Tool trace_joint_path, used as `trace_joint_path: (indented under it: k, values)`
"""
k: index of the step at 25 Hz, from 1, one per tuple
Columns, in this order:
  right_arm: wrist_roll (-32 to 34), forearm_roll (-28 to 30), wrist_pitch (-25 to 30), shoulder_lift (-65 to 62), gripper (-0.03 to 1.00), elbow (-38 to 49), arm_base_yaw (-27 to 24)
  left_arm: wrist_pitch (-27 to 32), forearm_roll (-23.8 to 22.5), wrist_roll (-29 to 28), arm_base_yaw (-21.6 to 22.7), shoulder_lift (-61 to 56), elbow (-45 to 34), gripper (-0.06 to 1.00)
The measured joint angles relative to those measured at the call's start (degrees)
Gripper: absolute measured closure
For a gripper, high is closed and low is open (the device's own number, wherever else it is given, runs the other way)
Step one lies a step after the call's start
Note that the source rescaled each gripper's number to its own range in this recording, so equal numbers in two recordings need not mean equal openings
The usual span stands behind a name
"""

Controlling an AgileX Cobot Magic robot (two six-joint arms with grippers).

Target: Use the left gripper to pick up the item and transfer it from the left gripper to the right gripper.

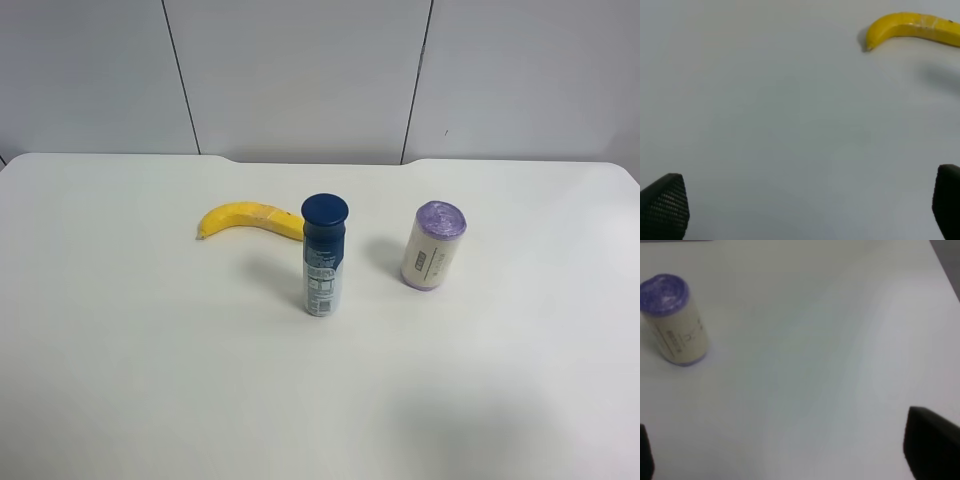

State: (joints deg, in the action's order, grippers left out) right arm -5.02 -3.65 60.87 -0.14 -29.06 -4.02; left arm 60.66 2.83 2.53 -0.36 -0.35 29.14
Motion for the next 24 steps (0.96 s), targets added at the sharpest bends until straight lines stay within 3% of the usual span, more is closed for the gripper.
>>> trace_joint_path:
  k: [24]
  values:
    - [0.0, 0.0, 0.0, 0.0, -0.03, 0.0, -0.1, 0.0, 0.0, 0.0, 0.0, 0.0, 0.0, -0.05]
